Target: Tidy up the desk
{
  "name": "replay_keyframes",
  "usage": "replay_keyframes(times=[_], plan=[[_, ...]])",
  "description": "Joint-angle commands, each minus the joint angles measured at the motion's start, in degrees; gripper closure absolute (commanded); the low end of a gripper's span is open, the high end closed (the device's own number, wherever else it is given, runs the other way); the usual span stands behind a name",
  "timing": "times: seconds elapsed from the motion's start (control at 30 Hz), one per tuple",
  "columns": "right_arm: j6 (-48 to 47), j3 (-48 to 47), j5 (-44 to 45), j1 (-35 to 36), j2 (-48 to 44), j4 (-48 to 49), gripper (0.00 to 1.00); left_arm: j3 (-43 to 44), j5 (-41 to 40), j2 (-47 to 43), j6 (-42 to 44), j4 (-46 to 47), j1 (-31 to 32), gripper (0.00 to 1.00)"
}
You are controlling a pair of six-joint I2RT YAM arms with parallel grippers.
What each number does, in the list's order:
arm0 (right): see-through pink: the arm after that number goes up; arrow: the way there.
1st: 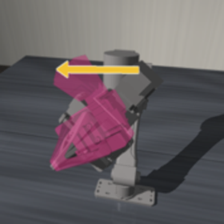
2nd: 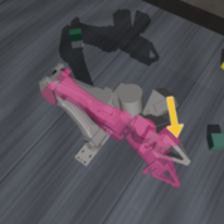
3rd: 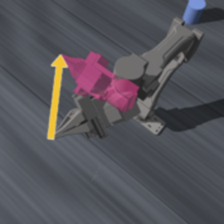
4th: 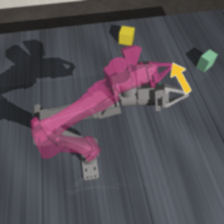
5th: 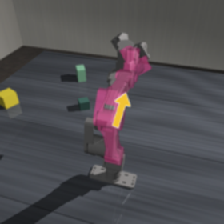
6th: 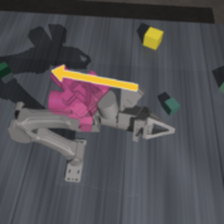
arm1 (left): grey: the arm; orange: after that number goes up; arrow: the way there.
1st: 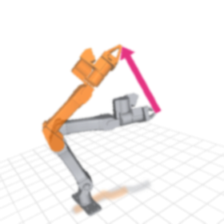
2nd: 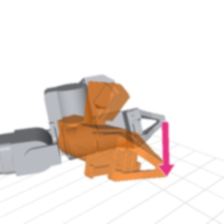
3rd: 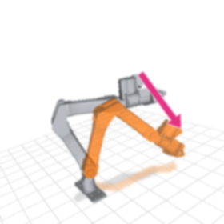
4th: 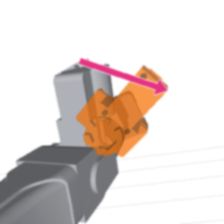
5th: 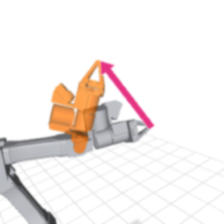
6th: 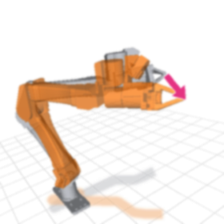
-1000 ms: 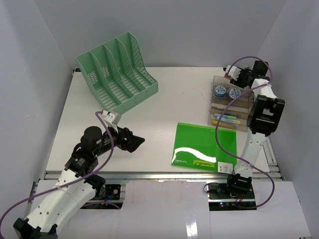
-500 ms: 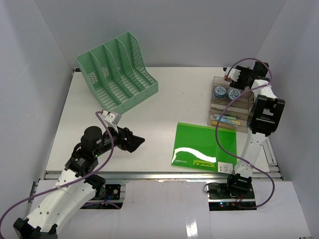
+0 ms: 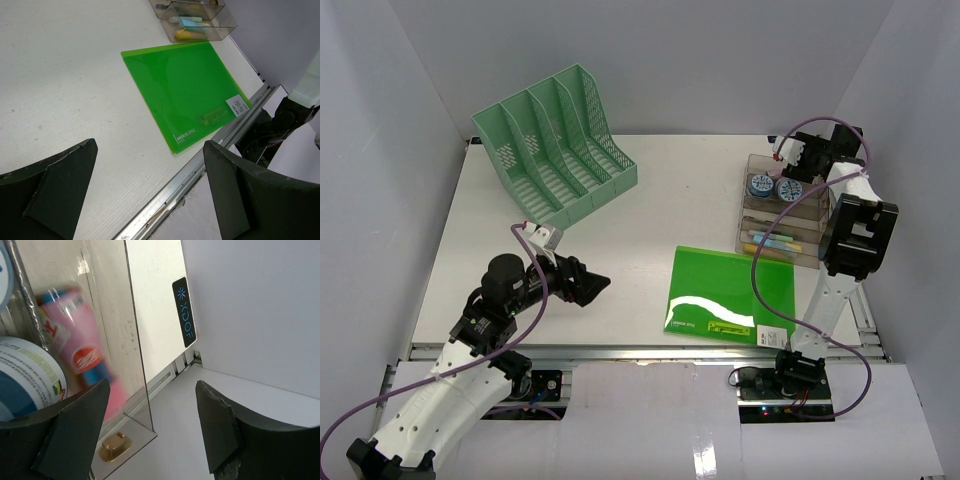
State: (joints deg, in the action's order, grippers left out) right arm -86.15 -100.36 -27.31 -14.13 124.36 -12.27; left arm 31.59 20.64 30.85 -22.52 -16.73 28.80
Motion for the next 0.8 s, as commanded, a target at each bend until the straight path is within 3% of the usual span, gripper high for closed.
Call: replay_keyframes(times=[0.0,0.23,0.37,0.47,0.6,0.77], plan=[[0.6,1.2,0.0,-0.4,-4.1,0.1,0.25,0.1,0.5,-0.6,0.3,0.5,0.0,0.02],[21.4,3.3,7.1,-0.8,-11.3,2.3,0.23,0.2,0.5,-0.5,0.4,0.4,0.0,0.02],[31.2,16.8,6.8,-1.1,-23.2,5.2,0.2,0.2,0.6,-1.0,0.3,0.5,0.0,0.02],[37.4,25.8,3.2,-1.0,-33.2,6.3,0.11,0.2,0.7,-1.4,0.3,0.6,0.0,0.02],[40.2,37.6,-4.0,-1.0,-44.7,4.0,0.1,0.1,0.7,-2.1,0.1,0.7,0.0,0.02],[36.3,41.7,-19.2,-1.0,-56.6,-15.0,0.1,-0.3,1.1,-3.5,-1.0,1.3,-0.1,0.02]])
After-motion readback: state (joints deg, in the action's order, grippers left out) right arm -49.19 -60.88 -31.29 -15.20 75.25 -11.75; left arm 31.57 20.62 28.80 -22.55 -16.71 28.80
